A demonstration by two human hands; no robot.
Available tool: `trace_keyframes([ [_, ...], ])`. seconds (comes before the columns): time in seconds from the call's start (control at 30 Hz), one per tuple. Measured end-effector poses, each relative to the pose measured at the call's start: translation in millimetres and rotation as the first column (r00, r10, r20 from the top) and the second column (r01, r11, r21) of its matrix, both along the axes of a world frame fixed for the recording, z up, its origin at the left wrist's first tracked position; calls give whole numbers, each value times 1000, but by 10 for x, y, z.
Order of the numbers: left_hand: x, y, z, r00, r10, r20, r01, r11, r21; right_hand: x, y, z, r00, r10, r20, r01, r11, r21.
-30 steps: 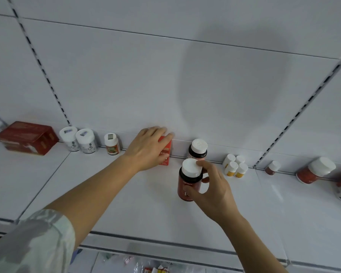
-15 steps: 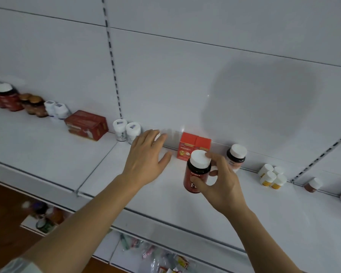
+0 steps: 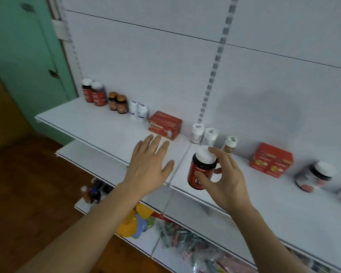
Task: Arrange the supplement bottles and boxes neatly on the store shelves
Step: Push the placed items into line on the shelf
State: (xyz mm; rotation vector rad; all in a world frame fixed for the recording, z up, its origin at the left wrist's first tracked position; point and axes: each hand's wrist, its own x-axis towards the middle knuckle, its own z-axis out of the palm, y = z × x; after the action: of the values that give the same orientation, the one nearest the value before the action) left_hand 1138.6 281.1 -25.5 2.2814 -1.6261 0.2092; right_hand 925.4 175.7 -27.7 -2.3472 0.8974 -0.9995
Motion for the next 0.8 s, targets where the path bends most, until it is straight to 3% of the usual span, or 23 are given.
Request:
trace_keyframes([
  [0.2, 843, 318, -5, 993, 116, -38, -114, 992, 56, 1050, 131, -2, 992, 125, 8, -125, 990, -61],
  [0.53, 2477, 422, 86, 964, 263, 28, -264, 956, 129, 3033, -108, -8, 966, 256, 30, -255, 966, -45],
  [0.8, 3546, 435, 64, 942, 336, -3, -330, 926, 183, 4395, -231, -5, 958, 287, 13, -287, 958, -28],
])
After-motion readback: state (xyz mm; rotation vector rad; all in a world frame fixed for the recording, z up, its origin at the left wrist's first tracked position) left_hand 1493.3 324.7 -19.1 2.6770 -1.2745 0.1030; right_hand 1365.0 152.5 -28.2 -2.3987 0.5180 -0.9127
